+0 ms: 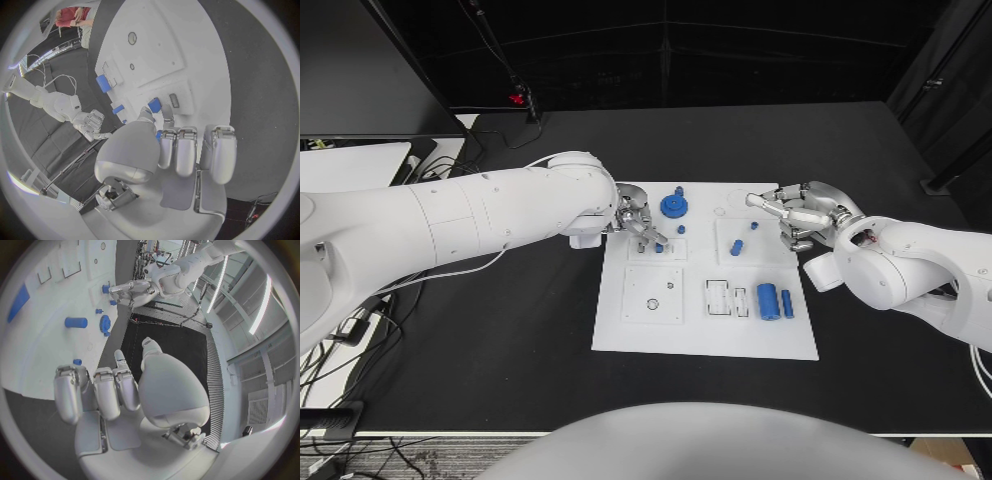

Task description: Assemble the parts on the task board

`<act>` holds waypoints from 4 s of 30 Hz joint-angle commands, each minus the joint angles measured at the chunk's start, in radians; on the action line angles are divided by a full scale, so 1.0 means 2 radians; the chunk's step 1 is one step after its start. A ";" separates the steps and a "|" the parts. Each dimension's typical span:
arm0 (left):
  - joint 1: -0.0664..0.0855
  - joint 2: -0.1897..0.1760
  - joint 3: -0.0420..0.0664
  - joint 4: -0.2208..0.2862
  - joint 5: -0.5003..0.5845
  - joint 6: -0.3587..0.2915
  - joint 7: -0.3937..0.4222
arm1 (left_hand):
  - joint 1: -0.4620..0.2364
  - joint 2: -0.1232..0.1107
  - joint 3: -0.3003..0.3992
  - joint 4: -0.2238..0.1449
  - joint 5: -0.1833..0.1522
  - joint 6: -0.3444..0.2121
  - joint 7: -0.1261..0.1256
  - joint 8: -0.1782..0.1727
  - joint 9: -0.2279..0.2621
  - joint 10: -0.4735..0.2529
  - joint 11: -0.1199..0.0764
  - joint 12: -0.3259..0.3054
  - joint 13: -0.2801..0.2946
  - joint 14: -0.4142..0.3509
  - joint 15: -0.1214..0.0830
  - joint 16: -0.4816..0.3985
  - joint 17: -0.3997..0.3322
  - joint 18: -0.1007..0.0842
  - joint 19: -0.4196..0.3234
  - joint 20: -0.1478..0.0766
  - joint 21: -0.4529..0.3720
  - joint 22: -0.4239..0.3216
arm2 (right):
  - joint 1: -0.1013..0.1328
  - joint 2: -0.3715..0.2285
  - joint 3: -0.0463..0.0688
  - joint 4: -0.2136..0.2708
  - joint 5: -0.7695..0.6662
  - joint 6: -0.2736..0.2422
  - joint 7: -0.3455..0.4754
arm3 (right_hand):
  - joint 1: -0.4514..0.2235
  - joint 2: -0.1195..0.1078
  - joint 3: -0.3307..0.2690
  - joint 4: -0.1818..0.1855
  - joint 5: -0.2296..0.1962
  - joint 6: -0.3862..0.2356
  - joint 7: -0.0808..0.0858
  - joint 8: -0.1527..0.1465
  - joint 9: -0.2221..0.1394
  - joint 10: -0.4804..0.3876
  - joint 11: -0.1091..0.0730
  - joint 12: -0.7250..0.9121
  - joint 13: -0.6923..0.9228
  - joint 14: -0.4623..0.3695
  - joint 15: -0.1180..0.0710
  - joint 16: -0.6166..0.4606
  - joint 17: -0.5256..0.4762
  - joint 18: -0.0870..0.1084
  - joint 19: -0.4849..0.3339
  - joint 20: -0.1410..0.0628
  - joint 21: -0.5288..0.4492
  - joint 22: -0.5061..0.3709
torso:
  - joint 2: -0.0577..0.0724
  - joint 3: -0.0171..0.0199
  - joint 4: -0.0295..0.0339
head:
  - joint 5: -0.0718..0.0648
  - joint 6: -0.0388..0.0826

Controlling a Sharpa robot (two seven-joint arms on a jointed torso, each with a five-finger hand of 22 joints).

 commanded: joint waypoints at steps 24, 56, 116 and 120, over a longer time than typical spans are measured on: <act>0.003 -0.021 0.000 0.019 0.015 -0.050 0.063 | -0.037 0.024 -0.059 0.001 -0.009 -0.004 0.004 -0.001 0.000 0.056 -0.001 -0.002 0.129 0.053 0.002 0.000 0.132 -0.003 0.051 -0.002 0.002 0.132 | 0.000 0.001 0.000 0.000 -0.001 0.005 -0.001 | 0.001 0.005 -0.003 -0.001 0.003 -0.005 0.006 0.001 0.001 0.052 0.003 0.001 0.132 0.053 0.003 0.001 0.132 0.008 0.016 0.004 -0.002 0.116 | 0.000 0.0001 0.0002 | 0.000 0.000; 0.049 0.002 0.000 -0.091 0.035 0.044 0.076 | 0.004 0.048 -0.076 0.001 -0.037 0.055 -0.006 -0.034 -0.037 0.056 -0.010 -0.002 0.129 0.053 -0.003 0.000 0.132 -0.003 0.051 -0.006 0.002 0.132 | 0.000 0.004 0.000 -0.001 -0.001 0.006 -0.002 | 0.001 0.006 -0.004 -0.001 0.003 -0.005 0.006 0.002 0.001 0.052 0.003 0.001 0.132 0.053 0.003 0.001 0.132 0.009 0.016 0.004 -0.002 0.115 | 0.001 -0.0003 -0.0008 | 0.018 0.019; 0.017 0.069 0.000 -0.174 -0.030 0.048 0.023 | -0.032 -0.017 -0.075 -0.002 0.068 0.166 -0.013 -0.172 -0.081 0.056 -0.014 -0.002 0.129 0.053 0.002 0.000 0.132 0.006 0.017 0.001 -0.025 0.119 | -0.001 0.013 0.000 -0.005 -0.004 0.007 -0.004 | 0.001 0.006 -0.005 -0.001 0.003 -0.006 0.006 0.004 0.001 0.052 0.003 0.001 0.132 0.053 0.003 0.001 0.132 0.009 0.016 0.004 -0.002 0.115 | 0.000 0.0000 -0.0005 | 0.013 0.021; 0.016 0.070 0.000 -0.175 -0.030 0.045 0.023 | -0.030 -0.015 -0.074 0.000 0.074 0.167 -0.013 -0.172 -0.079 0.056 -0.014 -0.002 0.129 0.053 0.002 0.000 0.132 0.006 0.018 0.000 -0.024 0.119 | -0.001 0.013 0.000 -0.005 -0.005 0.006 -0.004 | 0.001 0.006 -0.005 -0.001 0.003 -0.006 0.006 0.004 0.001 0.052 0.003 0.001 0.132 0.053 0.003 0.001 0.132 0.009 0.016 0.004 -0.002 0.115 | 0.000 0.0003 0.0000 | 0.012 0.020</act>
